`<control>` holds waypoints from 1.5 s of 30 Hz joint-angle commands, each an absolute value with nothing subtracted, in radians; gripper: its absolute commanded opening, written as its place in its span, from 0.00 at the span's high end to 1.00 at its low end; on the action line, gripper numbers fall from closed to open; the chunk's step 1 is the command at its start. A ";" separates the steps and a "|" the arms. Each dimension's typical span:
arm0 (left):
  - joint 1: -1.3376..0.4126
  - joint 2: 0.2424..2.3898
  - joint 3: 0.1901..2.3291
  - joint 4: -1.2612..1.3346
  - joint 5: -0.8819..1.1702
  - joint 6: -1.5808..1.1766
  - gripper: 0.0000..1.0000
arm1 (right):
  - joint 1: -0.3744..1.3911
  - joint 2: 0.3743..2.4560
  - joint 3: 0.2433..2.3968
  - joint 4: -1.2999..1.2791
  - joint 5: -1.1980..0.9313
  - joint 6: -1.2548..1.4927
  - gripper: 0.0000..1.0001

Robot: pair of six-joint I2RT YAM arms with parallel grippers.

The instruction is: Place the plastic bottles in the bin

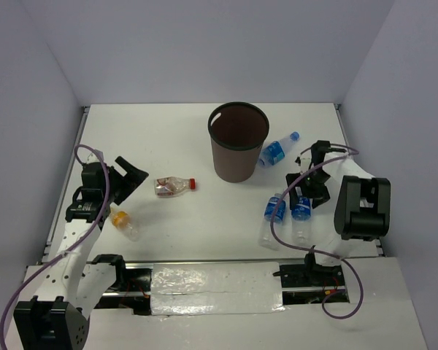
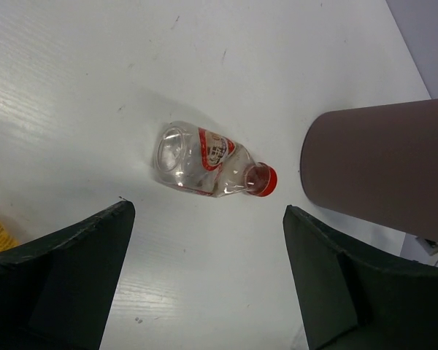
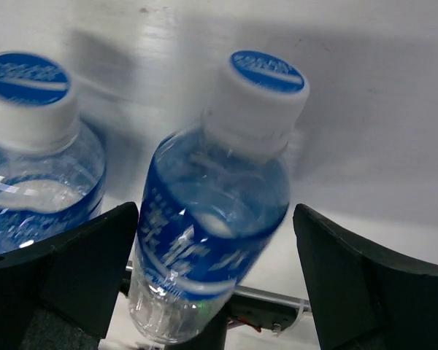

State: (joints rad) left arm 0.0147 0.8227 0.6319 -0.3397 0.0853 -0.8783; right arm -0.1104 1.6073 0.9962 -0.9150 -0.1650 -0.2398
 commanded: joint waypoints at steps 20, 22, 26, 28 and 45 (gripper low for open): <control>0.015 0.874 0.607 -0.209 0.182 -0.916 0.00 | -0.153 1.528 1.441 -1.024 -0.161 -0.316 0.82; 0.015 0.879 0.609 -0.199 0.186 -0.916 0.01 | -0.152 1.493 1.509 -1.025 -0.202 -0.327 0.82; 0.017 0.890 0.601 -0.173 0.204 -0.913 0.01 | -0.132 1.473 1.748 -0.997 -0.403 -0.315 0.80; 0.015 0.900 0.594 -0.160 0.227 -0.920 0.01 | -0.097 1.476 1.808 -0.960 -0.475 -0.272 0.79; -0.121 0.968 0.574 -0.144 0.178 -1.022 0.01 | 0.340 1.673 1.928 -0.353 -0.427 -0.063 0.68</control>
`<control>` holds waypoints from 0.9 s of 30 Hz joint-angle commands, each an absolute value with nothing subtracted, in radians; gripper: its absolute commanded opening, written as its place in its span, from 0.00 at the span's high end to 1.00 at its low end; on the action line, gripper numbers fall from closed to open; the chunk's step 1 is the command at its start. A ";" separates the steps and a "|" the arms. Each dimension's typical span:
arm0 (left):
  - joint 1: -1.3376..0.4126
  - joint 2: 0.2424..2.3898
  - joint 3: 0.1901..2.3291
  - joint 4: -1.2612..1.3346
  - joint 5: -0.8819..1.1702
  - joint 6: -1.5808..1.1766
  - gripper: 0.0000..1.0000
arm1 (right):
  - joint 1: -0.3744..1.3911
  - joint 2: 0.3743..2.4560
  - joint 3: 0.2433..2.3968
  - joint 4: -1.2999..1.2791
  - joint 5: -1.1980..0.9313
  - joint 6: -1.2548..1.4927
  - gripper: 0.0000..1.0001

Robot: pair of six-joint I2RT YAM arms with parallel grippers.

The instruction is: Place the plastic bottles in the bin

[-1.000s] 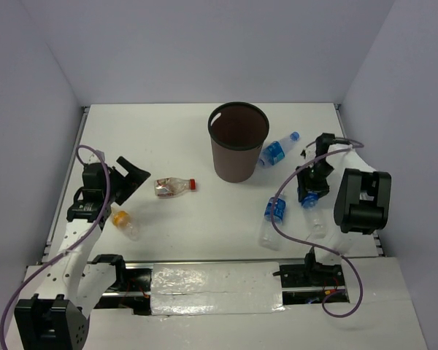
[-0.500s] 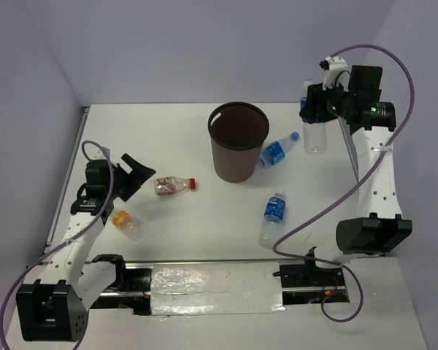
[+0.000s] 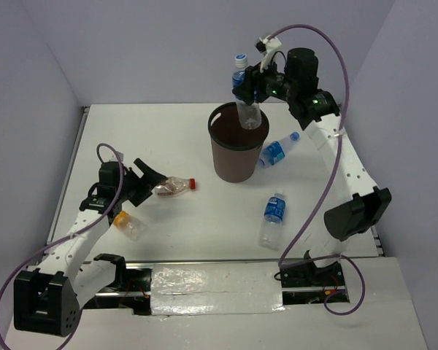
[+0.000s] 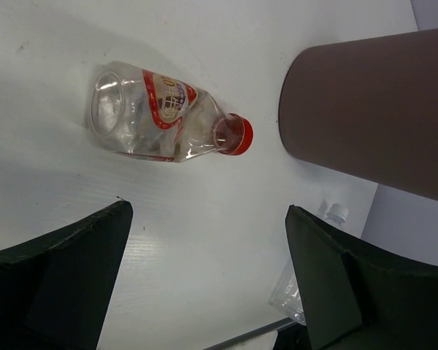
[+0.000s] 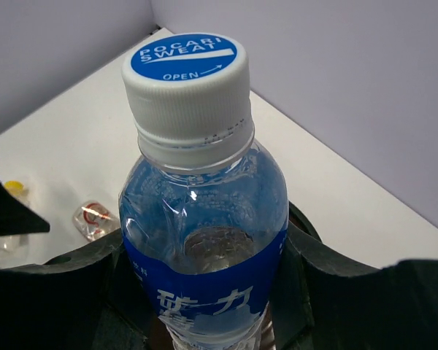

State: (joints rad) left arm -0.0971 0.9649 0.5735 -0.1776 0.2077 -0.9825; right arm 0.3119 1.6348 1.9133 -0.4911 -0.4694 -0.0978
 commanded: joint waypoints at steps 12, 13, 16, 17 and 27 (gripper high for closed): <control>-0.186 1.113 0.667 -0.279 -0.035 -1.189 0.01 | 0.353 1.629 1.913 -0.397 -0.403 -0.119 0.00; -0.201 1.156 0.698 -0.300 -0.044 -1.207 0.01 | 0.351 1.597 1.905 -0.405 -0.431 -0.127 0.00; -0.236 1.250 0.776 -0.348 -0.080 -1.232 0.01 | 0.341 1.514 1.841 -0.423 -0.509 -0.169 0.00; -0.244 1.274 0.800 -0.366 -0.098 -1.241 0.01 | 0.338 1.490 1.789 -0.429 -0.524 -0.193 0.00; -0.288 1.607 1.020 -0.520 -0.179 -1.379 0.01 | 0.256 1.260 1.511 -0.503 -0.653 -0.241 0.00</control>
State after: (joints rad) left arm -0.2844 1.5452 0.9623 -0.4431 -0.1287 -1.3140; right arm 0.2794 1.2961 1.5581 -0.4713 -0.5987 -0.2184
